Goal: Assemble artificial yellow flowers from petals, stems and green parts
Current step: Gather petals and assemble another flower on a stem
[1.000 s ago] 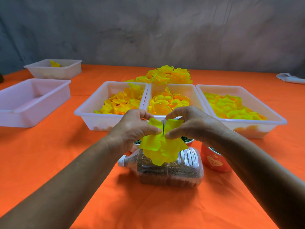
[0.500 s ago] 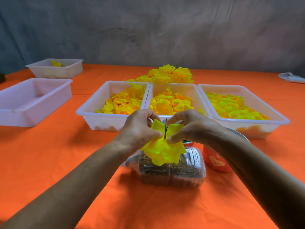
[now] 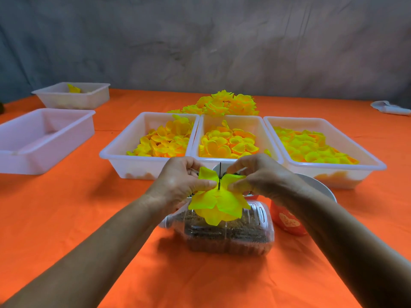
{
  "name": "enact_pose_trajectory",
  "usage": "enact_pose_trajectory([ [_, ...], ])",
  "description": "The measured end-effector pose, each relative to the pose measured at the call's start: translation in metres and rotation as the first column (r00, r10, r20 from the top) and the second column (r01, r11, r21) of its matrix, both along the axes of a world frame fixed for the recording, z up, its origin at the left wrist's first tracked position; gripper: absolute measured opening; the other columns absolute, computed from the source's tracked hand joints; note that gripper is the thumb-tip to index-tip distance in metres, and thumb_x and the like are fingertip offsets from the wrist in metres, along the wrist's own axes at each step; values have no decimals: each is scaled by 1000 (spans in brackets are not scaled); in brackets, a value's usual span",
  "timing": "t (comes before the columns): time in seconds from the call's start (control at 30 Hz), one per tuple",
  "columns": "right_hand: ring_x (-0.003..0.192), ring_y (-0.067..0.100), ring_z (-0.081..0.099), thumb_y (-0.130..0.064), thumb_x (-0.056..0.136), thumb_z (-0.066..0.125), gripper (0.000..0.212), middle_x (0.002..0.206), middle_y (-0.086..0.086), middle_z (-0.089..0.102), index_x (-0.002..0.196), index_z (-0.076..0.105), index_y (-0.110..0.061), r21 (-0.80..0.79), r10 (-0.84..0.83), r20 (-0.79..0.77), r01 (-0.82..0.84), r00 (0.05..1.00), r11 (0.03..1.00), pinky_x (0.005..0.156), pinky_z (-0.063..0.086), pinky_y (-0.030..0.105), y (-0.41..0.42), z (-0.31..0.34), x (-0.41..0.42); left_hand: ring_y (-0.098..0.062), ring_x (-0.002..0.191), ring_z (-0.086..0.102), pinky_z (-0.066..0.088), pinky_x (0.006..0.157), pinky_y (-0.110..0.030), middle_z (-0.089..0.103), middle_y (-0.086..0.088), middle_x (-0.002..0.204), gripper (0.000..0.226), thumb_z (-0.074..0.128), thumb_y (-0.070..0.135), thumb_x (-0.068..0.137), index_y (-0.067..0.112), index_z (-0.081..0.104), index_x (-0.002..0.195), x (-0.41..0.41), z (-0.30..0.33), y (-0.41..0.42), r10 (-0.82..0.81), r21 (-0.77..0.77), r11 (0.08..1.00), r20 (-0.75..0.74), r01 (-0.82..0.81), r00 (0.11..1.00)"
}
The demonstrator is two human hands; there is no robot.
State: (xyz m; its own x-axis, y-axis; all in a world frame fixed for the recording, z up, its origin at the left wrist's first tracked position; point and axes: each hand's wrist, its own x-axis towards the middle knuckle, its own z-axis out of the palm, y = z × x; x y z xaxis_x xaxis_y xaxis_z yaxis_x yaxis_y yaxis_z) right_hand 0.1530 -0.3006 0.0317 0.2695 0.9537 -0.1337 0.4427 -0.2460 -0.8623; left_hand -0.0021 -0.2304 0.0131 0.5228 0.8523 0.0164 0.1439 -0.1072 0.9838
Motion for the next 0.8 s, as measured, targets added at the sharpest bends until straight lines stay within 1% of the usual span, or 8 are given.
enact_pose_trajectory([
  [0.07,55,12,55,6,72,74,30,69,4,59,100,66,-4,1,-1,11,1,1000,1000,49,47,20,1,-6,-1,-5,43,51,45,44,-16,48,-5,56,27,78,-8,65,7,62,80,0,-2,2,28,56,998,-38,-26,999],
  [0.17,62,17,58,3,72,75,27,67,5,58,97,67,-5,32,-4,41,3,999,999,63,53,32,2,-10,1,-12,61,51,48,61,-27,56,-3,68,33,85,5,62,18,64,84,-2,-2,5,100,242,968,-121,-68,988],
  [0.23,66,21,59,0,72,75,25,70,7,59,93,66,-10,42,-1,55,-1,999,999,70,54,38,2,-10,1,-8,64,51,47,64,-22,59,2,76,34,84,8,65,28,64,83,-6,-2,3,119,356,931,-84,-81,989],
  [0.37,63,19,59,-1,73,76,22,70,5,62,82,64,-17,53,-2,29,0,1000,999,65,52,34,0,-9,1,1,81,58,44,74,-10,62,13,88,21,73,16,69,34,67,77,-11,0,-9,75,537,841,-8,-59,997],
  [0.47,64,18,61,-4,72,77,22,76,11,66,78,64,-20,58,1,29,-2,1000,998,61,51,30,-1,-5,-1,0,91,62,45,86,-18,66,11,92,9,78,22,67,26,71,72,-11,-2,-15,2,556,831,-45,23,999],
  [0.57,64,17,62,-4,73,77,23,83,15,68,81,62,-20,63,7,20,-8,1000,998,56,50,24,-4,-3,-2,-4,89,64,50,85,-28,68,9,87,12,85,20,66,23,74,69,-9,-8,-14,-2,522,852,-71,39,998],
  [0.63,64,18,61,-1,74,75,22,78,13,66,79,62,-17,65,-5,-8,6,1000,998,58,51,26,-5,-3,-1,-5,86,65,51,84,-32,69,9,81,18,85,16,65,28,73,65,-7,-12,-12,-7,485,874,-46,29,999],
  [0.8,47,9,54,5,76,71,18,62,5,59,77,65,-12,34,-47,-151,53,987,998,43,45,14,-8,-6,7,-3,79,65,52,79,-25,69,15,78,33,84,7,64,36,71,57,-6,-22,-7,-62,414,909,29,45,998],
])
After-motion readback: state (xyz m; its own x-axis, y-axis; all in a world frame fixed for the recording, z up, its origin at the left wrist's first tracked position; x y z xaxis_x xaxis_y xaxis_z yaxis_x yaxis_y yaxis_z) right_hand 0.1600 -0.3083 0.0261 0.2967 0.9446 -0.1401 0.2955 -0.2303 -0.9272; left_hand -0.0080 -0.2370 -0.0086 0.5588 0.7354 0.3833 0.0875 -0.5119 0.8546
